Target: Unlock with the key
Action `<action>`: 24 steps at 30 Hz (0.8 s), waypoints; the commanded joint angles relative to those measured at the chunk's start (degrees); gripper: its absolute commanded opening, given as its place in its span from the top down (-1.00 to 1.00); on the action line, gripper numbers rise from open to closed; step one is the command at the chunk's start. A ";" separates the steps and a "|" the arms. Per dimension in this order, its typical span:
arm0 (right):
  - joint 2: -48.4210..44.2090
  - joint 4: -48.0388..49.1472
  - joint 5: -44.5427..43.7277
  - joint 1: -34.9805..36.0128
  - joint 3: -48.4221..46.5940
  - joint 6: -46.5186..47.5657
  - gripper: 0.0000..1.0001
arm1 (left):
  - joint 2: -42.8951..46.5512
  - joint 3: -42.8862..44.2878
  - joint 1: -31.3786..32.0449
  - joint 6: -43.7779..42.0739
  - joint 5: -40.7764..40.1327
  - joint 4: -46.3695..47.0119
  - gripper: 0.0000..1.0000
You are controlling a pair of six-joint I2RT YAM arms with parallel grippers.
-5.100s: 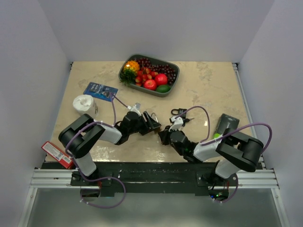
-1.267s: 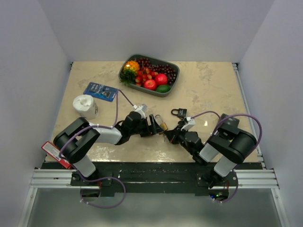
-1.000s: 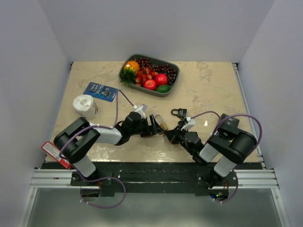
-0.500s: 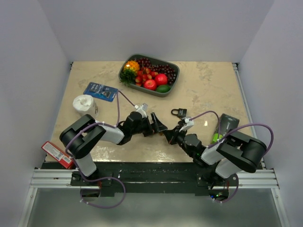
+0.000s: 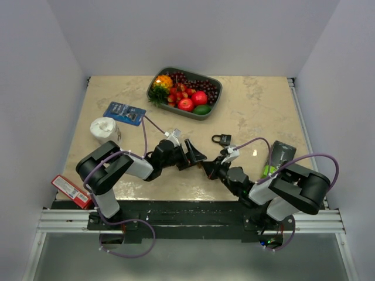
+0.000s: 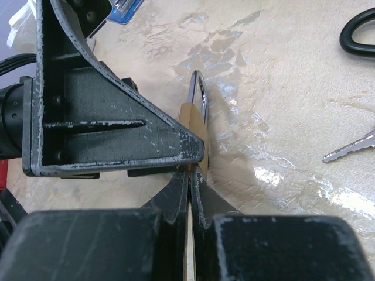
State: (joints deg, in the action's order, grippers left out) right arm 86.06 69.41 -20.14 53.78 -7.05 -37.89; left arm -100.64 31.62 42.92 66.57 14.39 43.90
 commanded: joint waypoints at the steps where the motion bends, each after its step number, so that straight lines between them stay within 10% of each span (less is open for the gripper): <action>1: -1.60 4.42 -1.65 1.50 -1.83 0.53 1.00 | -2.98 -2.00 0.15 2.51 0.64 -1.54 -0.87; 17: 0.16 3.10 -2.27 3.70 -1.39 0.36 1.00 | -4.30 0.11 -0.90 4.27 -0.59 0.40 -0.36; 24: 2.88 4.77 -1.92 3.70 -1.30 -0.17 1.00 | -4.30 1.25 -0.99 4.98 -1.21 0.75 0.24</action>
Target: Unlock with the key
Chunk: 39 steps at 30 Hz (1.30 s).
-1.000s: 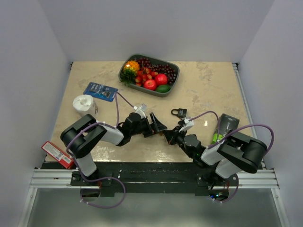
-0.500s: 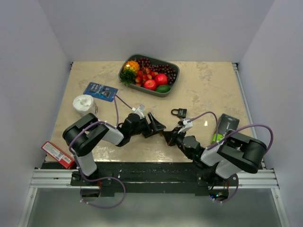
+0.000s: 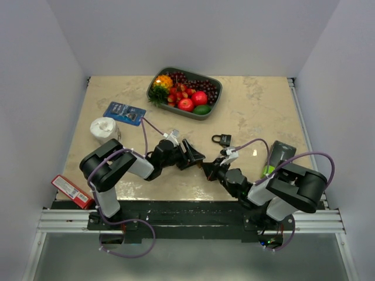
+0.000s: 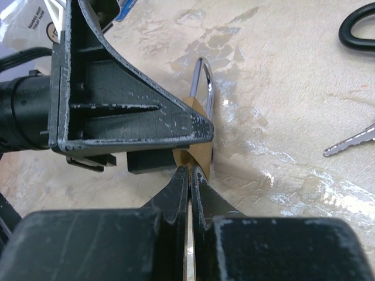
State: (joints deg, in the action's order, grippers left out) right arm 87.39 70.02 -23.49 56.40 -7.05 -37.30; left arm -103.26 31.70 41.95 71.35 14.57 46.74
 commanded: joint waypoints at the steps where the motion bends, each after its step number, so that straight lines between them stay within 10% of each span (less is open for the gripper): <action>1: 2.16 4.51 1.42 1.08 -1.21 -1.11 1.00 | -1.42 1.25 -0.03 0.10 -1.56 -2.18 0.30; 9: 2.69 6.71 1.16 1.08 -0.34 -3.22 1.00 | -1.50 0.56 0.06 -0.07 -0.86 -0.43 1.00; 39: 6.55 18.66 13.64 -6.83 4.06 -16.83 1.00 | 4.30 -9.99 -0.03 -4.73 5.21 19.44 1.00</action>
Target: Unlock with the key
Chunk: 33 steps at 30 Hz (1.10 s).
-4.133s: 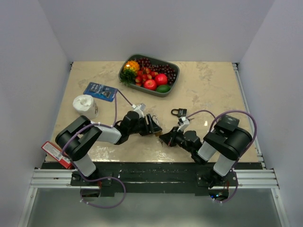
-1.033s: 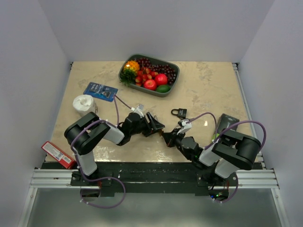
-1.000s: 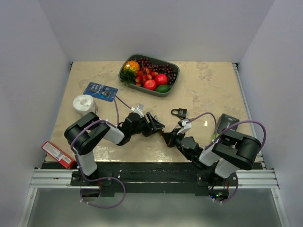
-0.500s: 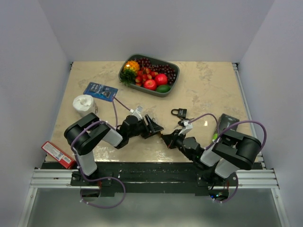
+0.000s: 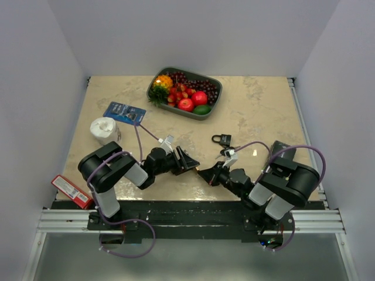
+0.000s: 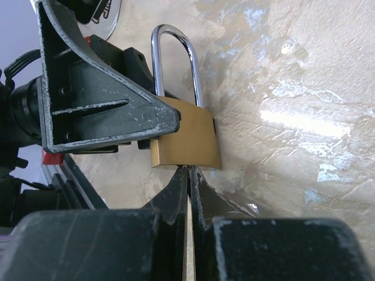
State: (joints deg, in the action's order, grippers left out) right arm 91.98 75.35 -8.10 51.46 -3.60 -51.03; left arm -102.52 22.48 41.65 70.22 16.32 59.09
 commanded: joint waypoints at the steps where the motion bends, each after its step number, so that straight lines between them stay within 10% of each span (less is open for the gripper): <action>1: 2.41 14.20 -1.48 -1.98 0.69 -3.46 1.00 | 3.82 -0.86 0.36 -3.94 3.55 6.74 1.00; 17: 7.16 18.34 0.54 -3.74 0.87 -5.05 1.00 | 5.66 -0.95 0.36 -7.81 4.60 4.90 1.00; 26: -2.59 3.68 0.72 -3.47 -2.02 1.71 1.00 | 8.30 3.71 0.36 -10.36 1.00 -9.06 1.00; 33: -12.96 -10.73 -0.60 -3.03 -2.91 4.62 0.50 | 8.30 8.28 -1.30 -12.29 -0.94 -16.72 1.00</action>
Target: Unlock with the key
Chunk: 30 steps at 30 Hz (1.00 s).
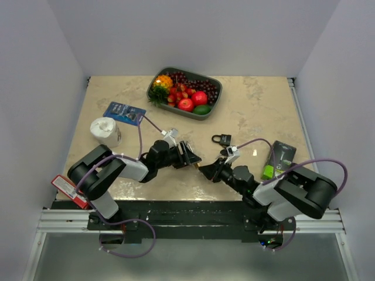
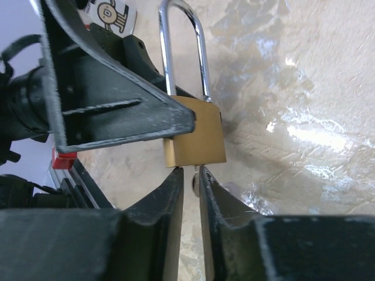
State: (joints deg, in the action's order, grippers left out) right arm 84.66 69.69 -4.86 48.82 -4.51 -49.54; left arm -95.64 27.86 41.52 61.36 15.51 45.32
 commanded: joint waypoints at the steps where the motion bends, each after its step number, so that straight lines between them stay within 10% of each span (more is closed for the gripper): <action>1: -6.78 -6.48 -3.92 -0.39 -2.08 3.48 0.44 | 1.24 3.69 -1.44 -3.70 -0.13 -3.65 1.00; 13: -26.29 -31.69 2.11 -4.23 -8.04 10.59 -0.49 | 1.24 8.61 -5.92 -14.58 8.48 -10.33 1.00; 19: -26.93 -34.97 20.66 -18.99 -15.43 14.99 -0.53 | 3.96 10.37 -6.98 -23.72 18.58 -18.59 1.00; 30: -15.59 -28.83 42.20 -25.53 -22.74 16.58 -0.51 | 13.89 16.17 -7.24 -36.83 30.19 -38.18 1.00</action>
State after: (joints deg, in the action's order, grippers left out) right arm 67.61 37.39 28.38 24.23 -25.52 -34.54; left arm -86.89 37.71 34.87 32.16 38.57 13.41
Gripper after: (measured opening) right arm 0.760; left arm 0.629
